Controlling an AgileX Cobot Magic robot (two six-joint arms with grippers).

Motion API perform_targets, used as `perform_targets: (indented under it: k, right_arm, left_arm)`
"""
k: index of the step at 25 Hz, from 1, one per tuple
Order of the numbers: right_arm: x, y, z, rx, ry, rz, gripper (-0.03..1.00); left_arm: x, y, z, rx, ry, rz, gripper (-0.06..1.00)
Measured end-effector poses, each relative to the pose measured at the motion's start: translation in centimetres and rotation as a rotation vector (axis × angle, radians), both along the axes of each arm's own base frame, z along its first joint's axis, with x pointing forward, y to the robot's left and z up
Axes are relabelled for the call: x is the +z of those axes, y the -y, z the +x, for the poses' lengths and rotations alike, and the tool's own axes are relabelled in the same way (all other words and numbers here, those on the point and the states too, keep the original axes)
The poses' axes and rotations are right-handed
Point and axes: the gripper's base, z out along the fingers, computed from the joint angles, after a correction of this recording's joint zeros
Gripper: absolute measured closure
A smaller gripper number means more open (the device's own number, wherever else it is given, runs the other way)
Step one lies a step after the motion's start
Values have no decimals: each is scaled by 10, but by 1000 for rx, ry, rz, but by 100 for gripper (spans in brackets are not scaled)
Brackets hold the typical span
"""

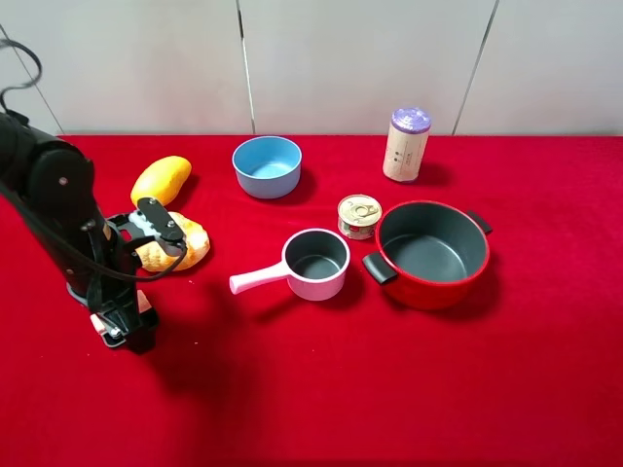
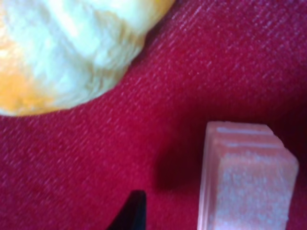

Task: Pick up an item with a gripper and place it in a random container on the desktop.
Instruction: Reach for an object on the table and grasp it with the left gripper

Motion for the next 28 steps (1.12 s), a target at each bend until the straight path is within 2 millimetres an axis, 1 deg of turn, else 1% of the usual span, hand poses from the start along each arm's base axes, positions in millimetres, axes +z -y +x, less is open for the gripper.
perform_targets:
  k: [10, 18, 21, 28]
  right_arm:
    - [0, 0, 0, 0, 0, 0, 27]
    - [0, 0, 0, 0, 0, 0, 27]
    - [0, 0, 0, 0, 0, 0, 27]
    - [0, 0, 0, 0, 0, 0, 27]
  left_arm:
    - [-17, 1, 2, -1, -28, 10, -1]
    - [-17, 1, 2, -1, -31, 12, -1]
    - [-17, 1, 2, -1, -31, 12, 3]
    - [-17, 1, 2, -2, -24, 8, 21]
